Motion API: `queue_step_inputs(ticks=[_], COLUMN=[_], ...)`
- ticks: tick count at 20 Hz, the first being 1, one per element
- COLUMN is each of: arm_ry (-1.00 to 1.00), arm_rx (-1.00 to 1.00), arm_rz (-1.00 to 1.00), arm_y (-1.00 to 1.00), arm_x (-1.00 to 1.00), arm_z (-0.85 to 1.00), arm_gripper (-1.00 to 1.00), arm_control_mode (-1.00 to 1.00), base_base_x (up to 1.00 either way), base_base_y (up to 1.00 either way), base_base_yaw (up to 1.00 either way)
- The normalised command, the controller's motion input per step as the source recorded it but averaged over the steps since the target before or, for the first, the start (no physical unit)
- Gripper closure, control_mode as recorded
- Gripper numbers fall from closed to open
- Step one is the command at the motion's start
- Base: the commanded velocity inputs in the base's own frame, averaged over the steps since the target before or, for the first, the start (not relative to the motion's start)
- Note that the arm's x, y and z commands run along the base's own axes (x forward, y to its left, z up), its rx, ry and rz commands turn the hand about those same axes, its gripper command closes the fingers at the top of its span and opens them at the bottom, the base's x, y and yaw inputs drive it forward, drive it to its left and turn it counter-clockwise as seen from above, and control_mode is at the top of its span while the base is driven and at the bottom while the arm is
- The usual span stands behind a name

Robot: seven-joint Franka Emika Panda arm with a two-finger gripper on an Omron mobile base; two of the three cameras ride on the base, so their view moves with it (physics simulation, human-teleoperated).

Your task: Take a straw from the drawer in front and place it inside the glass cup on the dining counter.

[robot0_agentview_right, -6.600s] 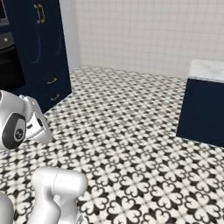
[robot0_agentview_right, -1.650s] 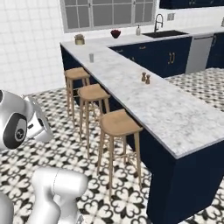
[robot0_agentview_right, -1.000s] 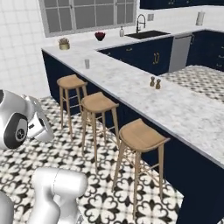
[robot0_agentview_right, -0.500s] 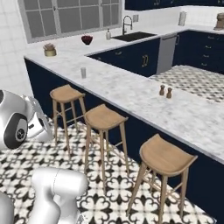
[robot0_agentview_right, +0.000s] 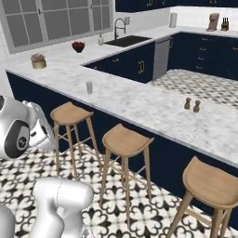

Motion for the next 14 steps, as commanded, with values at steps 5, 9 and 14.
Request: queue_step_inputs(ticks=[5,9,14], arm_ry=[0.00,0.00,0.00], arm_rx=[0.00,0.00,0.00], arm_rz=[0.00,0.00,0.00], arm_y=[0.00,0.00,0.00], arm_x=[0.00,0.00,0.00], arm_z=[0.00,0.00,0.00], arm_gripper=[1.00,1.00,1.00], arm_control_mode=[1.00,1.00,1.00], base_base_x=[0.80,0.90,1.00], base_base_y=[1.00,1.00,0.70], base_base_yaw=[-0.07,-0.01,0.00])
